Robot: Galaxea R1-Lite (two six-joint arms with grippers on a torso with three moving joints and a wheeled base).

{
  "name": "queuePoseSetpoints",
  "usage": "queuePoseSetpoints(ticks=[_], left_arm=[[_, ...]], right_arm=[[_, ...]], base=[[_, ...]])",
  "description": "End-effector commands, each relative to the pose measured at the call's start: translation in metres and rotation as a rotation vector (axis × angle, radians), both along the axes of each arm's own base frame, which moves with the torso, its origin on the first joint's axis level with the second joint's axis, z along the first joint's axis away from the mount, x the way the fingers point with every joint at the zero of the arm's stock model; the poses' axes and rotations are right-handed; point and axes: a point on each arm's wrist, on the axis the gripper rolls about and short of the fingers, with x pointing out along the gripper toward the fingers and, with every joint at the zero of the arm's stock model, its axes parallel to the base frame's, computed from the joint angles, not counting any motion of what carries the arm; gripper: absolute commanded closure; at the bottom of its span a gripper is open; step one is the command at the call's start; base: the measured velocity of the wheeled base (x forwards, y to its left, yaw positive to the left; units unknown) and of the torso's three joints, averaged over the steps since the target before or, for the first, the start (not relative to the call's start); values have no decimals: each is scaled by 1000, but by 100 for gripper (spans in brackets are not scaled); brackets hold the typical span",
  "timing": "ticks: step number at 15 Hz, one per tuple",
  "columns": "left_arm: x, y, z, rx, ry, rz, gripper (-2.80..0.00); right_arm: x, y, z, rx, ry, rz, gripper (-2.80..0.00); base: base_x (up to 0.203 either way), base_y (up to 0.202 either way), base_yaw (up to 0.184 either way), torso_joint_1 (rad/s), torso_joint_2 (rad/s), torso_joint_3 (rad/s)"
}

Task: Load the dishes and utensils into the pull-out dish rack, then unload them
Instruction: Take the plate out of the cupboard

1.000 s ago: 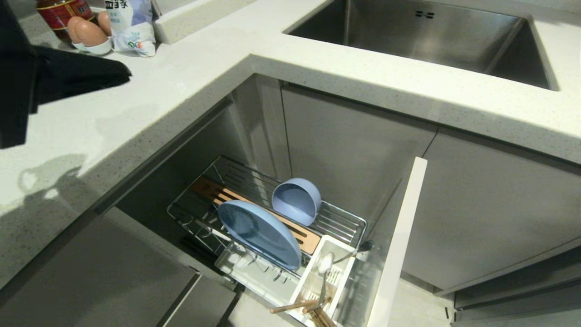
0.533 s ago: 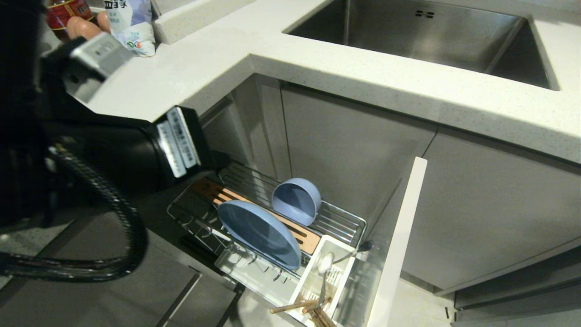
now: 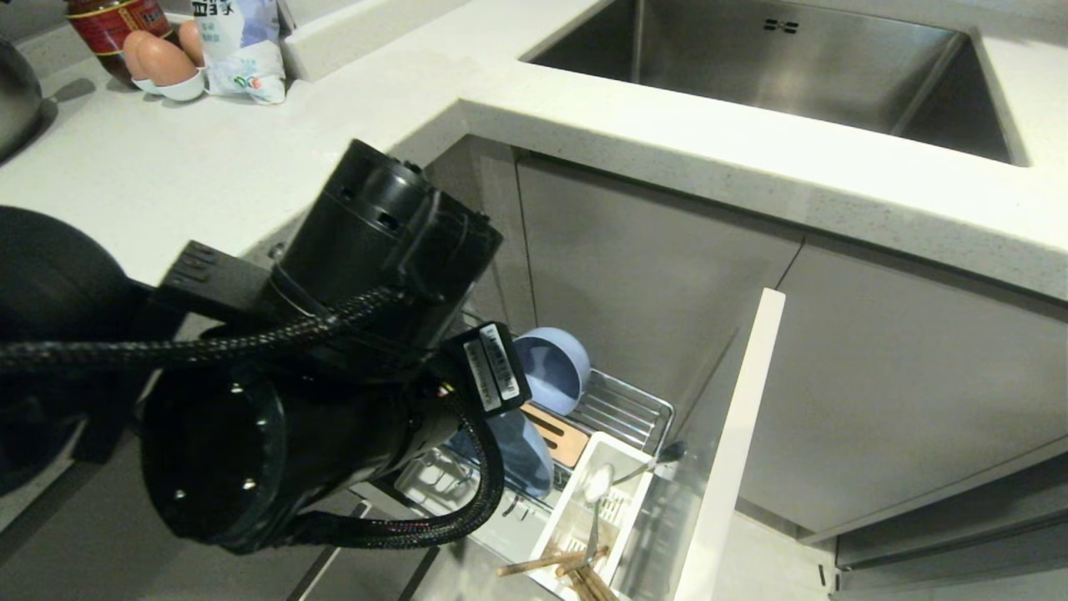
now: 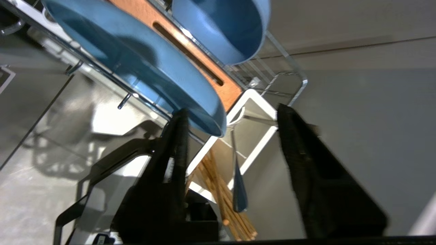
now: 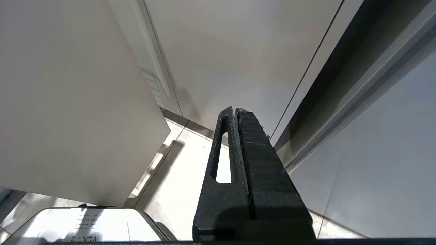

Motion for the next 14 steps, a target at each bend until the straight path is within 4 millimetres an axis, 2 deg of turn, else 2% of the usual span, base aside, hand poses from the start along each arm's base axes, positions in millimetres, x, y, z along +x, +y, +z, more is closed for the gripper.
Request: queuePoseSetpoints(ticks=[1,8,14], left_arm=[[9,-13,-19,53,35,16,-280],[41,-37,-69,176,45,168,-280],[67,-43,-84,176,3,245,-280]], right_arm=[[0,0,0,0,0,1,0],[0,0,0,0,0,0,0],[0,0,0,0,0,1,0]], base=[[0,0,0,0,0,0],[0,0,0,0,0,0],[0,0,0,0,0,0]])
